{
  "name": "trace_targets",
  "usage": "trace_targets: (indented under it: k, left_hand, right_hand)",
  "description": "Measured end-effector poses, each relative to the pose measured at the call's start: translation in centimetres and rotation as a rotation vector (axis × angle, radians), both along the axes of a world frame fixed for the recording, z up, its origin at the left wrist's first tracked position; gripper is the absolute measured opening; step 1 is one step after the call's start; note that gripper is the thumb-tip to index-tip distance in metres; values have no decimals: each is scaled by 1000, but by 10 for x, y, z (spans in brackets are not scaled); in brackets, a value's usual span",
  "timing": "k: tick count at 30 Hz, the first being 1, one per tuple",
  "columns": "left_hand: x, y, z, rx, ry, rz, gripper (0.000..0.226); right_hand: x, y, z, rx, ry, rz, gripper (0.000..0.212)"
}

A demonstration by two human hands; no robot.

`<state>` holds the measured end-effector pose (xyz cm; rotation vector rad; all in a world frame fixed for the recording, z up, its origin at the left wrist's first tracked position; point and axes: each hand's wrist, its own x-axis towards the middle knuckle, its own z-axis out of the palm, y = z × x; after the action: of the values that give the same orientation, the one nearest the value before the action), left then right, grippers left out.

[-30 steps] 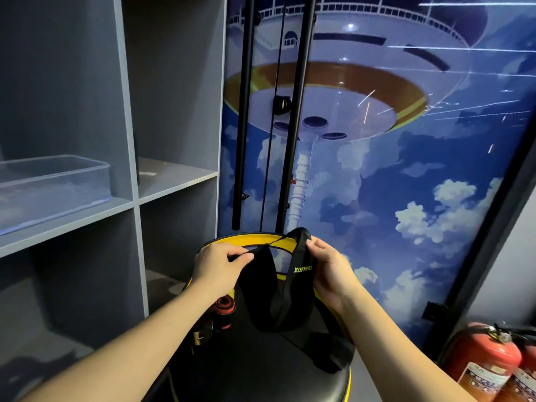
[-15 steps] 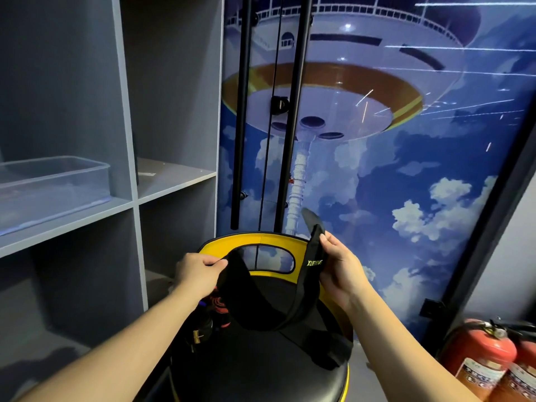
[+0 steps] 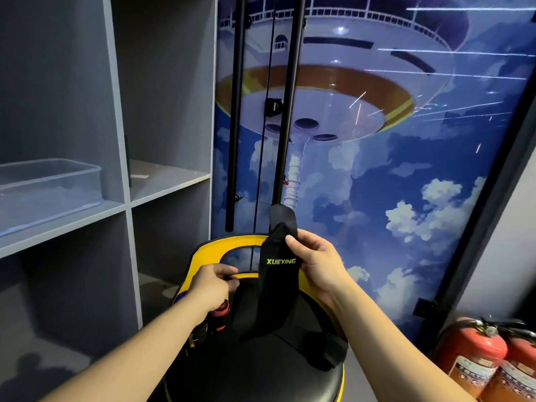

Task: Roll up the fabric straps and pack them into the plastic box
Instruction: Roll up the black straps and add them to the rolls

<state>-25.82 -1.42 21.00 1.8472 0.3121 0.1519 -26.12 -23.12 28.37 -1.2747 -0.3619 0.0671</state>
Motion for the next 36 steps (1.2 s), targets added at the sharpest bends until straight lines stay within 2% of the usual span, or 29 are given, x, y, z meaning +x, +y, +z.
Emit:
trace_targets:
  k: [5,10,12,14,16,24,30,34,36]
  left_hand:
    - [0,-5,15,-62,-93,-53,27]
    - [-17,-23,62,-306,-308,-167,23]
    - [-18,-26,71,-237,-344,-200,21]
    - [-16,-27,73,-135,-344,-178,23]
    - [-18,-30,77,-139,-336,-165,24]
    - [-48,-42,111,-343,-356,-201,19]
    - [-78,-37,142,-541,-285,-404,26]
    - [-80,-39,139,-600,-267,-429,29]
    - [-74,-39,127,-579,-241,-402,27]
  right_hand:
    - [7,6,4,-50,0,-41,20]
    - [11,13,3,-47,56,-91,23]
    - [8,14,4,-41,64,-95,24]
    - [2,12,6,-46,54,-106,25]
    - [-6,9,12,-56,28,-127,24]
    - [-39,-10,36,-121,-107,-151,25]
    - [-66,-14,64,-83,-182,-120,24]
    - [-69,-9,64,-55,-167,-130,9]
    - [-63,-6,54,-53,-136,-147,10]
